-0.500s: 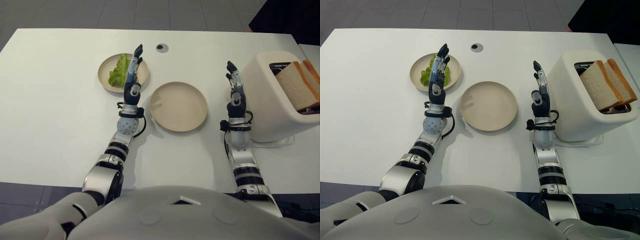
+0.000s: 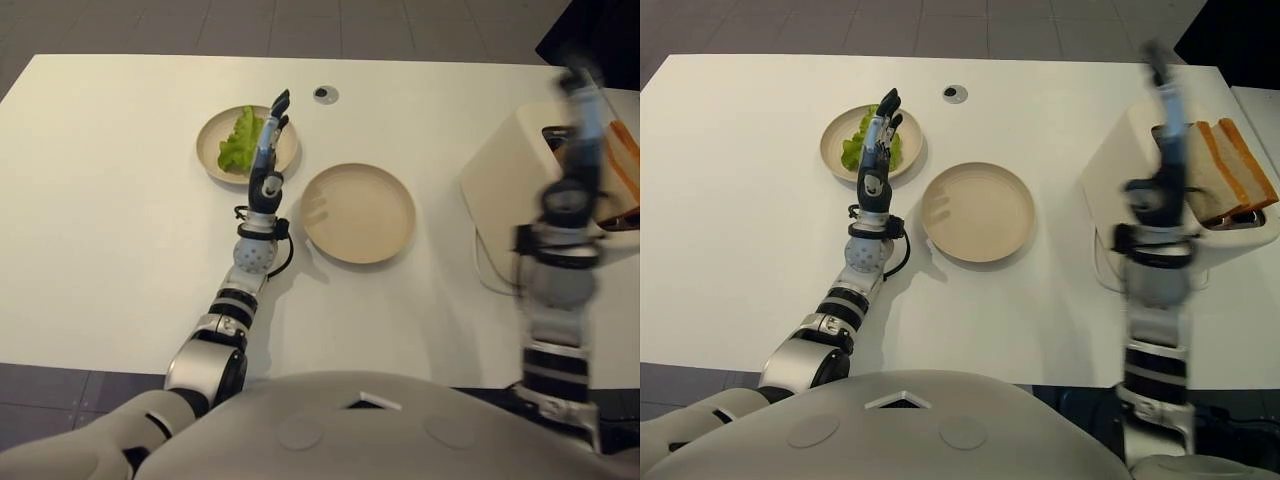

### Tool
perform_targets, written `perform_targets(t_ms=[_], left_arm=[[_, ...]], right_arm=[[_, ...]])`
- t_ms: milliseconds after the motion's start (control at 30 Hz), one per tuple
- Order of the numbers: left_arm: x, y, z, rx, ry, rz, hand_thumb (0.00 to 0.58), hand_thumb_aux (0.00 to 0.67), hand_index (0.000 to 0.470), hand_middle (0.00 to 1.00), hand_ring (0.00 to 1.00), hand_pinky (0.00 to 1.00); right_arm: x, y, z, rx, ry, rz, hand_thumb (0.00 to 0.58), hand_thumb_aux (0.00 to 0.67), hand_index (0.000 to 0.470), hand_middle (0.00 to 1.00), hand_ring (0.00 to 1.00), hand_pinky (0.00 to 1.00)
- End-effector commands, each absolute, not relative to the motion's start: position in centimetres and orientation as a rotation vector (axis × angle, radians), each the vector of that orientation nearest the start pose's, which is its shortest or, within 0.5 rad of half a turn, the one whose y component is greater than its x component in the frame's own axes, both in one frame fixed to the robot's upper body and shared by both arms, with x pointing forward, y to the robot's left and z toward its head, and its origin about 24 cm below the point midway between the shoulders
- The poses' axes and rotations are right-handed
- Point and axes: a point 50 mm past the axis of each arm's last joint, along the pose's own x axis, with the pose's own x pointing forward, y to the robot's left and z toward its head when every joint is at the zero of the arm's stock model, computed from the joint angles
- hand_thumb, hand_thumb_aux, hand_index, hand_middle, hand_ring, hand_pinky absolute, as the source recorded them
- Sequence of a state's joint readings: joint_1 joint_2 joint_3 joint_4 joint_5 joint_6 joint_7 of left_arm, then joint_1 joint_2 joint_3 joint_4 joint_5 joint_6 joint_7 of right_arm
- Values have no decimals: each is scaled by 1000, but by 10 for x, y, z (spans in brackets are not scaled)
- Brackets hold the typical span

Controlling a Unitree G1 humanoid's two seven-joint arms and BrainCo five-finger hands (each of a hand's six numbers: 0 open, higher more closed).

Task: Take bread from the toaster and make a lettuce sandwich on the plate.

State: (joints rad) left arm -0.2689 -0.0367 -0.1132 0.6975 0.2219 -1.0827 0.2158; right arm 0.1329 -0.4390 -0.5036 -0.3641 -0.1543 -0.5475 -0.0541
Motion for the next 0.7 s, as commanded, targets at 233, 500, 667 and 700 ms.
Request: perform_targets(t_ms=[233, 500, 667, 700], left_arm=[[217, 84, 6, 95, -454, -145, 0, 0, 0, 0, 0, 0], [214, 83, 10, 106, -469, -146, 0, 0, 0, 0, 0, 0], [212, 82, 14, 105, -480, -148, 0, 0, 0, 0, 0, 0], [211, 82, 15, 104, -481, -149, 0, 0, 0, 0, 0, 0]], right_arm=[[90, -412, 164, -1488, 54, -688, 0, 0, 0, 0, 0, 0], [125, -399, 140, -1596, 167, -509, 0, 0, 0, 0, 0, 0], [134, -396, 141, -1610, 171, -480, 0, 0, 0, 0, 0, 0], [137, -394, 142, -1611, 163, -469, 0, 0, 0, 0, 0, 0]])
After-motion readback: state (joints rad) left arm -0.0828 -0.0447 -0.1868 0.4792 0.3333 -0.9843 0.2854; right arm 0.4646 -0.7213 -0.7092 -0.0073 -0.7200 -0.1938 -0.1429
